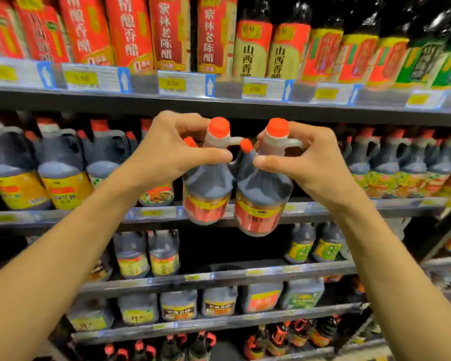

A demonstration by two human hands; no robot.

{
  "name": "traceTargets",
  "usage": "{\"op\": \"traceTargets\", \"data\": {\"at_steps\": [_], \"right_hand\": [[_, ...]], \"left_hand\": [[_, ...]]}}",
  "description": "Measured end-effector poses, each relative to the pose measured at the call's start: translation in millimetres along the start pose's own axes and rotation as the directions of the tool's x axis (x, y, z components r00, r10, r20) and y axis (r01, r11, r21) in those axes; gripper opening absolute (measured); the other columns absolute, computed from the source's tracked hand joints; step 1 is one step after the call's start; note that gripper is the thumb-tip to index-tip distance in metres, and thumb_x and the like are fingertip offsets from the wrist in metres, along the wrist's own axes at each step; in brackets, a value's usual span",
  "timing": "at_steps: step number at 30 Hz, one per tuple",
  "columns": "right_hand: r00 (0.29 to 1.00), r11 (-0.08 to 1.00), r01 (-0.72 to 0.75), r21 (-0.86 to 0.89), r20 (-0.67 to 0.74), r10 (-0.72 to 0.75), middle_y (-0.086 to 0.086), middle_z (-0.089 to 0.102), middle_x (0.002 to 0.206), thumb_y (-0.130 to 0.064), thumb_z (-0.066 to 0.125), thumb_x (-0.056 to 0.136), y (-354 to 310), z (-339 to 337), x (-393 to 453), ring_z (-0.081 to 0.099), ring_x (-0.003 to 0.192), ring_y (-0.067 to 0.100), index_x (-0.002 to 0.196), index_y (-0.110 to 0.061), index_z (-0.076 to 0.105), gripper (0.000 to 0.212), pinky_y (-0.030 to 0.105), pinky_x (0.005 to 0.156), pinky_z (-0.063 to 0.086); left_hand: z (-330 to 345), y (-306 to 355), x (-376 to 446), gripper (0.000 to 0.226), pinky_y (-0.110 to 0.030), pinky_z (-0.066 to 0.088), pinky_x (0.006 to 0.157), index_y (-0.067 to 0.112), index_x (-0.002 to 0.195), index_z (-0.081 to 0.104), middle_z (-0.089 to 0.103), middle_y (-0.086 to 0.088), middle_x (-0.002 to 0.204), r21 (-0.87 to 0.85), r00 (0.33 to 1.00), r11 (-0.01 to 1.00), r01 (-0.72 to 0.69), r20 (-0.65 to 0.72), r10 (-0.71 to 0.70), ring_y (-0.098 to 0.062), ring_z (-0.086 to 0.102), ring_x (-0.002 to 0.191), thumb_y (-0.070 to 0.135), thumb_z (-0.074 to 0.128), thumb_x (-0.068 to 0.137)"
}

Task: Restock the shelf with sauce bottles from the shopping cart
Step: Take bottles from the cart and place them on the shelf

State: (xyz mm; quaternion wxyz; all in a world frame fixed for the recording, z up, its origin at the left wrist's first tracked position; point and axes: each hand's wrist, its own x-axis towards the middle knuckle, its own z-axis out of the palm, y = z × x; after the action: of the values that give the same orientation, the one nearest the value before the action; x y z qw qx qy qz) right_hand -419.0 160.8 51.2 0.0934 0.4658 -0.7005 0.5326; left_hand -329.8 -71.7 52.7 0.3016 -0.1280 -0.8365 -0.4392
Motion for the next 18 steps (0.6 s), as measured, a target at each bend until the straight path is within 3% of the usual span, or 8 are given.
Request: {"op": "traceTargets", "data": {"at_steps": [3,8,10,14,18], "right_hand": [[0.994,0.995,0.103,0.017,0.041,-0.104,-0.007,0.076,0.095,-0.012,0.089,0.075,19.2,-0.8,19.3,0.07,0.09,-0.001,0.103,-0.012,0.073,0.032,0.018,0.085,0.052],[0.97,0.973,0.225,0.054,0.076,-0.229,-0.004,0.076,0.099,-0.008,0.09,0.074,48.7,2.8,40.1,0.07,0.093,0.005,0.107,-0.012,0.072,0.038,0.024,0.088,0.054],[0.964,0.966,0.251,0.064,0.077,-0.255,-0.004,0.075,0.101,-0.007,0.089,0.074,62.5,7.1,42.7,0.07,0.095,0.006,0.108,-0.011,0.072,0.038,0.024,0.087,0.054],[0.96,0.961,0.261,0.092,0.083,-0.268,-0.009,0.075,0.101,-0.006,0.088,0.075,88.0,17.1,44.3,0.07,0.095,0.001,0.109,-0.013,0.072,0.038,0.019,0.085,0.052],[0.959,0.964,0.243,0.11,0.122,-0.256,-0.007,0.076,0.1,-0.006,0.087,0.077,108.4,22.8,47.4,0.071,0.095,0.004,0.109,-0.015,0.072,0.036,0.017,0.086,0.052]], "left_hand": [[1.8,-13.2,8.9,0.028,-0.051,0.048,0.074,0.034,0.1,0.076,0.07,-0.006,0.089,0.105,0.994,0.991,-0.088,-0.051,0.094,-0.033,0.065,0.086,0.036,0.089,0.075],[7.6,-27.8,19.3,0.03,-0.047,0.047,0.073,0.029,0.102,0.075,0.07,-0.005,0.09,0.218,0.982,0.965,-0.146,-0.083,0.168,-0.026,0.064,0.083,0.039,0.085,0.076],[11.2,-35.0,20.2,0.03,-0.043,0.049,0.073,0.026,0.103,0.075,0.07,-0.004,0.091,0.247,0.98,0.957,-0.154,-0.087,0.181,-0.022,0.065,0.083,0.031,0.088,0.077],[21.7,-55.2,20.9,0.029,-0.022,0.044,0.071,0.027,0.103,0.074,0.069,0.002,0.092,0.269,0.98,0.952,-0.144,-0.091,0.174,-0.008,0.061,0.081,0.028,0.086,0.077],[30.7,-80.5,18.3,0.028,-0.019,0.042,0.073,0.039,0.101,0.071,0.069,0.001,0.089,0.237,0.976,0.963,-0.125,-0.143,0.162,-0.01,0.061,0.08,0.032,0.084,0.077]]}}
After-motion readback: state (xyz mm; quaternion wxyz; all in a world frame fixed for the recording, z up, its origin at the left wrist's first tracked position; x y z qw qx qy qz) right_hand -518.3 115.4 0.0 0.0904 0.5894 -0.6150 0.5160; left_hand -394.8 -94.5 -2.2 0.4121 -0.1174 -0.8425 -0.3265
